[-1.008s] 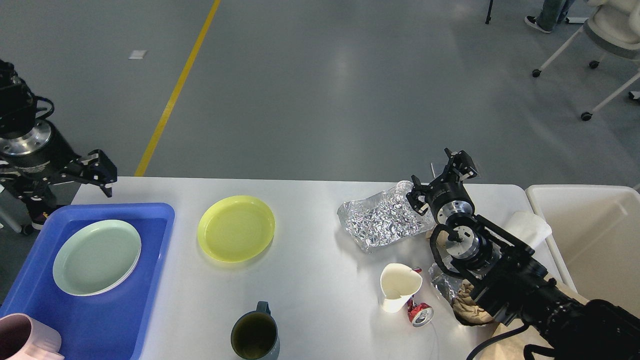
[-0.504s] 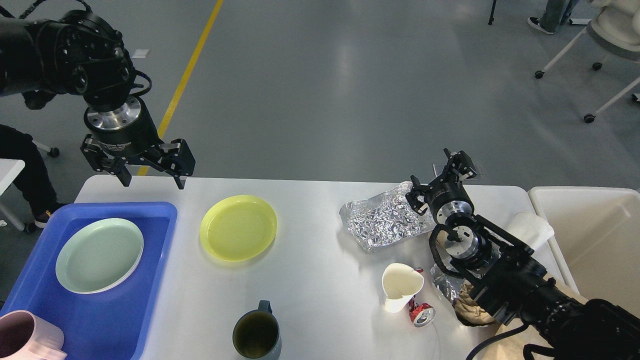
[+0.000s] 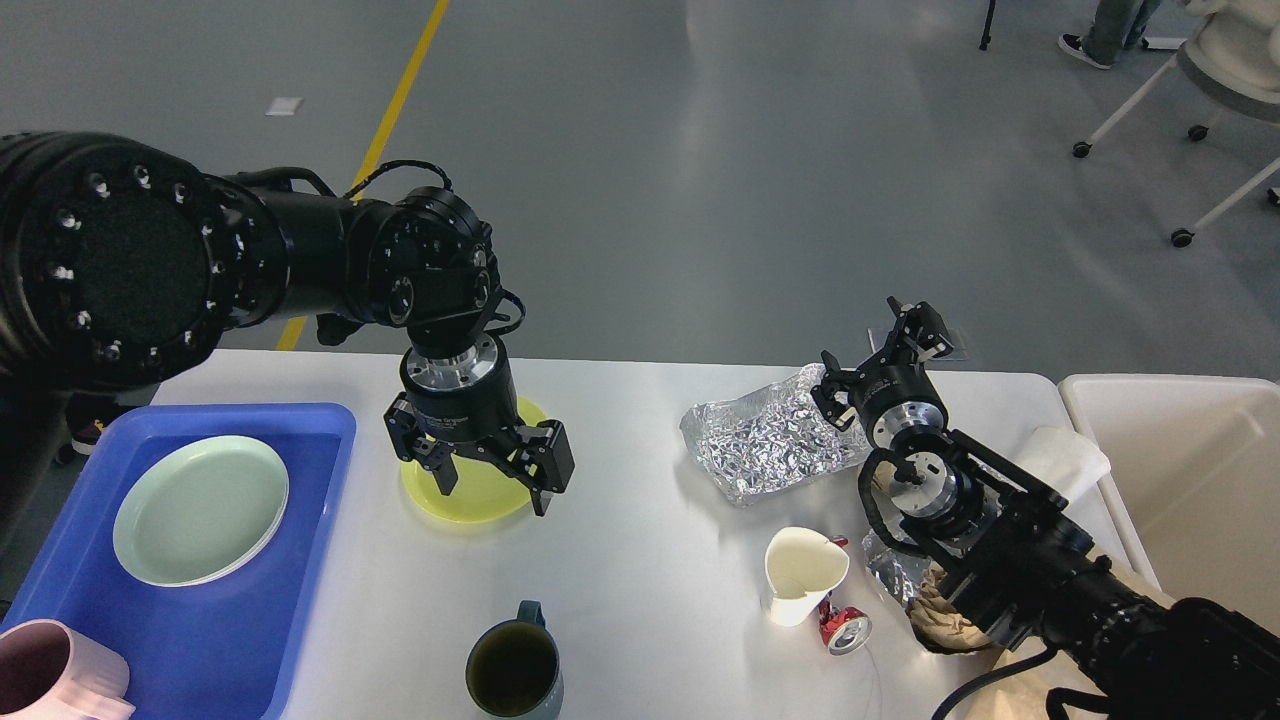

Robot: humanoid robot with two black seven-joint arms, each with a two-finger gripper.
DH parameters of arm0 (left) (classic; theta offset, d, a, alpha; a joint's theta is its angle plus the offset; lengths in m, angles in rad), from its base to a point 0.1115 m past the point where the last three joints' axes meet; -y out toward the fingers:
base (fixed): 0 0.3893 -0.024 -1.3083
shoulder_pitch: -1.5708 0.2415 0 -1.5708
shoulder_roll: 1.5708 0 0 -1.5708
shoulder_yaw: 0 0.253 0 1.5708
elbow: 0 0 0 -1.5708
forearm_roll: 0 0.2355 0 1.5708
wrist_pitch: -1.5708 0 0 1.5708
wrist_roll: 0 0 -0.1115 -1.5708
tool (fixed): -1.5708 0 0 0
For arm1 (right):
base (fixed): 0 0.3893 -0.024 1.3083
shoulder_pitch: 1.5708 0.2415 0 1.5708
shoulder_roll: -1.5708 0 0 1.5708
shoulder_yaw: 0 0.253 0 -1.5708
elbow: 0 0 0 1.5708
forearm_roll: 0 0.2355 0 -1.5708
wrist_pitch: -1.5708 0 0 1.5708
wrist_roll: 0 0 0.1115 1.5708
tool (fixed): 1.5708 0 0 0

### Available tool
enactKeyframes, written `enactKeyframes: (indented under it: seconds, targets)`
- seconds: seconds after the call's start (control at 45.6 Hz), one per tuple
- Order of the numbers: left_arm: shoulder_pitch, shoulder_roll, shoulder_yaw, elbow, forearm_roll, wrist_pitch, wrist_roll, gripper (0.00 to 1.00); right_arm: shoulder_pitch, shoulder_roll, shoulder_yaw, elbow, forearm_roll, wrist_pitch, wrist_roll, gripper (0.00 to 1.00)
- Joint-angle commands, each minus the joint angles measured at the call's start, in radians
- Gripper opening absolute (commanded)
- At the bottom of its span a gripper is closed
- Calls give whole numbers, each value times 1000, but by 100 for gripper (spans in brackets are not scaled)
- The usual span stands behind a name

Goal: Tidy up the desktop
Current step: 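Reach the left gripper to the dark green mug and grasp it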

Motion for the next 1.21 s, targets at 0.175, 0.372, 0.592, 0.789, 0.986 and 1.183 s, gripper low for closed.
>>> enactKeyframes:
  seconds: [0.175,0.372,0.592,0.789,0.986,1.183]
  targets:
    - [105,-5,-7,-1,-1,0,-4,95,0,0,0,0,0,0,0,100]
    - [139,-4,-7,-4,2,0,-4,95,0,0,0,0,0,0,0,100]
    - [163,-4,-7,-7,5,0,-2,95,0,0,0,0,0,0,0,100]
    - [193,-2,-26,-50,7,0,1,95,0,0,0,0,0,0,0,100]
    - [226,4,-27,-47,13,0,22,95,0,0,0,2,0,0,0,100]
    - [237,6,-24,-34,15,0,36,95,0,0,0,2,0,0,0,100]
